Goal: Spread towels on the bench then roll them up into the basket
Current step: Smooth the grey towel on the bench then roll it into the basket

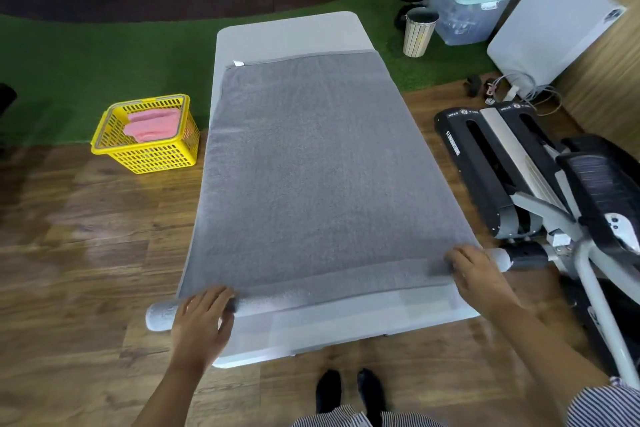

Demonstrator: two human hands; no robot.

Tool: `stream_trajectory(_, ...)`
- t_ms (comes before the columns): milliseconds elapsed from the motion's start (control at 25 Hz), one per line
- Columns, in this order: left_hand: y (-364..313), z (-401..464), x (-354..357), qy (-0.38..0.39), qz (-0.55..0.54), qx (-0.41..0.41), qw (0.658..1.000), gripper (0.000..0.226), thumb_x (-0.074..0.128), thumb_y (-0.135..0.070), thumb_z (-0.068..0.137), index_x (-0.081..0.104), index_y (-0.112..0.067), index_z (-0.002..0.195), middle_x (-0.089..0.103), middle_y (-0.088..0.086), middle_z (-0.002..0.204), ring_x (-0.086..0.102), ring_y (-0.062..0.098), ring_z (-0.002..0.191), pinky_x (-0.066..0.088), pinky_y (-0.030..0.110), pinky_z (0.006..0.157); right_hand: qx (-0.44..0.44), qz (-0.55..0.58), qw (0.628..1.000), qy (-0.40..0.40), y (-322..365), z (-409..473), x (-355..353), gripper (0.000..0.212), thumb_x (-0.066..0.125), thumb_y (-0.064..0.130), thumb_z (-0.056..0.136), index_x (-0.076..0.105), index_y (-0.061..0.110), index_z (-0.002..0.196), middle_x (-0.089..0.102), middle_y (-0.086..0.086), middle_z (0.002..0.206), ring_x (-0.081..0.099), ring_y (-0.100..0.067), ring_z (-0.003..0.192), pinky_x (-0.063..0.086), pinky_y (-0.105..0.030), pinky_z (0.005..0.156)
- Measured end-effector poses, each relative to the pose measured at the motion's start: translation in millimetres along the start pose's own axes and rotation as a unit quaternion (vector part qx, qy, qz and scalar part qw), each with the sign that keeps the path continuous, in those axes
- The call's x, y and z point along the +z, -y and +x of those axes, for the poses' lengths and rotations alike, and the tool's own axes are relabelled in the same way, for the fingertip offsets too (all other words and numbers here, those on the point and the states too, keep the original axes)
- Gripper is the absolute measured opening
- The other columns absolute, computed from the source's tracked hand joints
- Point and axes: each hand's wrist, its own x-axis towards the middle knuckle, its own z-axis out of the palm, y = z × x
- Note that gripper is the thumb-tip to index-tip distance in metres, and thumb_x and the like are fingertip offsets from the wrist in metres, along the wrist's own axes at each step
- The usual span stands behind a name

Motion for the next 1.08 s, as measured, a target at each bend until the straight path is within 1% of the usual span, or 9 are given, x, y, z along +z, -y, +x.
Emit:
stream_trajectory(160,-1,4,10,-0.001,-0.002,0.012,1.0,0.043,0.045,-0.035,0.073,0.068,-0.013,0.102,0.069,-0.002,0.099,0.061,0.018,0.095,0.04,0.042,0.094,-0.042,-0.052,0.997,0.022,-9,-7,1,0.041,0.066,0.021,0.064,0.069,0.009,0.102,0.067,-0.004,0.097,0.059,-0.018,0.094,0.047,-0.05,0.092)
stream_trajectory(240,-3,7,12,0.017,0.005,0.007,1.0,0.046,0.044,-0.036,0.069,0.068,-0.014,0.101,0.069,-0.005,0.095,0.061,0.018,0.091,0.043,0.043,0.091,-0.043,-0.078,0.994,0.064,-8,-6,-6,0.049,0.08,0.02,0.054,0.07,0.012,0.102,0.069,-0.002,0.095,0.065,-0.022,0.088,0.05,-0.047,0.086)
stream_trajectory(320,-5,8,7,0.02,0.002,0.006,1.0,0.04,0.044,-0.036,0.067,0.068,-0.017,0.093,0.068,-0.008,0.083,0.065,0.019,0.08,0.046,0.04,0.08,-0.031,-0.064,0.994,0.077,-6,-3,-10,0.042,0.082,0.016,0.052,0.071,0.014,0.093,0.069,0.002,0.086,0.067,-0.024,0.077,0.051,-0.044,0.079)
stream_trajectory(400,-5,10,2,0.013,0.001,0.014,1.0,0.033,0.043,-0.035,0.066,0.068,-0.02,0.083,0.067,-0.01,0.072,0.066,0.02,0.067,0.049,0.037,0.069,-0.025,-0.051,0.995,0.077,-4,-1,-13,0.025,0.063,0.027,0.065,0.071,0.014,0.085,0.067,0.003,0.079,0.065,-0.023,0.072,0.05,-0.042,0.078)
stream_trajectory(520,-6,18,-1,0.006,-0.009,0.017,1.0,0.036,0.041,-0.031,0.069,0.068,-0.018,0.089,0.07,-0.005,0.078,0.065,0.022,0.069,0.05,0.039,0.068,-0.026,-0.045,0.993,0.104,-5,3,-10,0.041,0.037,0.036,0.069,0.068,0.015,0.084,0.064,0.003,0.079,0.061,-0.022,0.075,0.049,-0.039,0.082)
stream_trajectory(680,-29,21,13,-0.019,-0.027,0.092,0.995,0.036,0.043,-0.023,0.078,0.058,-0.021,0.111,0.067,0.0,0.107,0.055,0.018,0.096,0.048,0.042,0.081,-0.034,-0.029,0.991,0.123,18,6,-3,0.04,0.052,0.028,0.072,0.063,0.014,0.108,0.062,-0.001,0.102,0.06,-0.024,0.091,0.045,-0.038,0.085)
stream_trajectory(800,-40,17,22,0.015,-0.023,0.093,0.995,0.042,0.048,-0.031,0.074,0.059,-0.022,0.113,0.065,-0.004,0.11,0.057,0.017,0.101,0.04,0.043,0.091,-0.057,-0.019,0.991,0.116,29,3,4,0.038,0.048,0.032,0.075,0.065,0.015,0.104,0.063,0.002,0.099,0.061,-0.021,0.092,0.046,-0.04,0.086)
stream_trajectory(960,-44,17,16,0.017,-0.033,0.082,0.996,0.035,0.048,-0.032,0.071,0.064,-0.025,0.101,0.069,-0.01,0.09,0.064,0.016,0.081,0.035,0.031,0.079,-0.018,0.003,0.988,0.156,31,9,1,0.05,0.027,0.037,0.077,0.064,0.017,0.103,0.061,0.004,0.095,0.054,-0.017,0.095,0.032,-0.032,0.097)
stream_trajectory(1080,-47,22,13,0.0,-0.043,0.078,0.996,0.031,0.046,-0.03,0.071,0.069,-0.024,0.092,0.068,-0.012,0.083,0.064,0.014,0.073,0.039,0.029,0.071,-0.026,0.014,0.984,0.175,33,12,-3,0.055,0.017,0.041,0.075,0.061,0.017,0.097,0.049,0.009,0.085,0.044,-0.011,0.086,0.032,-0.031,0.098)
